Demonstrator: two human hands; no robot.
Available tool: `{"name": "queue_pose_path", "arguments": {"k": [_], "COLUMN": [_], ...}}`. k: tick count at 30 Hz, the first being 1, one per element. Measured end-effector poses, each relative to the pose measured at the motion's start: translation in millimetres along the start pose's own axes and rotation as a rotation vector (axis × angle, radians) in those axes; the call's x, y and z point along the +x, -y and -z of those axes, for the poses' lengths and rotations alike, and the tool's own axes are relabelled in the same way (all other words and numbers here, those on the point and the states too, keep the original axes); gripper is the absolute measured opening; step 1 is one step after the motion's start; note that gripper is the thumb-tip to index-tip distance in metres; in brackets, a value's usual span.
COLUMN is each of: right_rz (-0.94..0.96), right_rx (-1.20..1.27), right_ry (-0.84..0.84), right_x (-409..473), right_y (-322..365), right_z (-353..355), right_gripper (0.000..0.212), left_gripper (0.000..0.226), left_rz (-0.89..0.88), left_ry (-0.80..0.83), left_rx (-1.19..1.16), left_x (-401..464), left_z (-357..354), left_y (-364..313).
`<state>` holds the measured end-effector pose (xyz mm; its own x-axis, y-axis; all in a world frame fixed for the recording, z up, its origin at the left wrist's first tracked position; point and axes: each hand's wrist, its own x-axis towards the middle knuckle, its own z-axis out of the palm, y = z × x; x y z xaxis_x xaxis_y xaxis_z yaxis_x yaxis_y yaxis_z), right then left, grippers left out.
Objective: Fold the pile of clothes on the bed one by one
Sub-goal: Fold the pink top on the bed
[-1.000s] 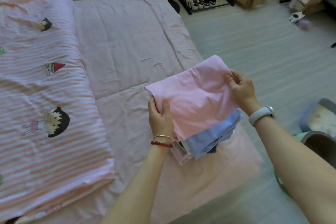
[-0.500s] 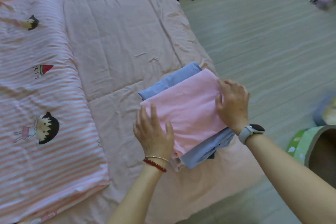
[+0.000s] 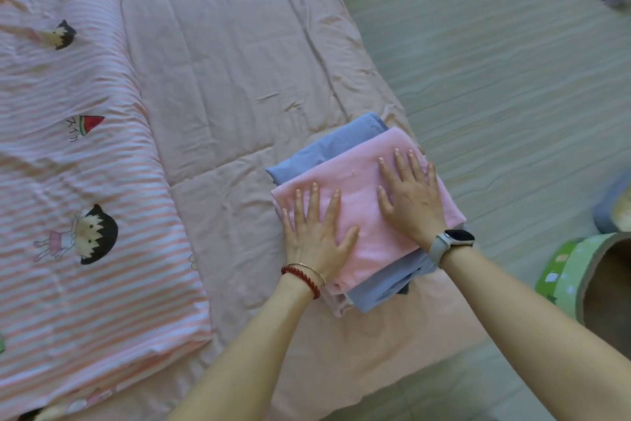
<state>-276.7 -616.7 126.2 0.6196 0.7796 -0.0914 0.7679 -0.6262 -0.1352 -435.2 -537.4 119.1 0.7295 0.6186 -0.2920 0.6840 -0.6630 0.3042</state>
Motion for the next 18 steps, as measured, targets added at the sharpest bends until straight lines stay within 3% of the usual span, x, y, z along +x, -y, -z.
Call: {"name": "queue_pose_path", "arguments": {"k": [3,7,14,18], "right_rz": [0.015,0.072,0.215,0.383], "right_rx": [0.023,0.095,0.257,0.264], "right_ry": [-0.093,-0.133,0.088,0.217], "right_x": [-15,-46,-116,-175], "right_y": [33,102,272,387], "right_z": [17,21,-11,-25], "right_gripper": [0.056,0.052,0.045,0.034], "left_gripper": [0.068,0.060,0.061,0.053], "left_rz": [-0.048,0.057,0.441,0.619], "left_ry": [-0.184,-0.220,-0.186,-0.298], "left_rx": [0.082,0.141,0.063,0.021], "left_x": [-16,-53,-194,-308], "left_z": [20,53,88,97], "left_y": [31,110,280,360]}}
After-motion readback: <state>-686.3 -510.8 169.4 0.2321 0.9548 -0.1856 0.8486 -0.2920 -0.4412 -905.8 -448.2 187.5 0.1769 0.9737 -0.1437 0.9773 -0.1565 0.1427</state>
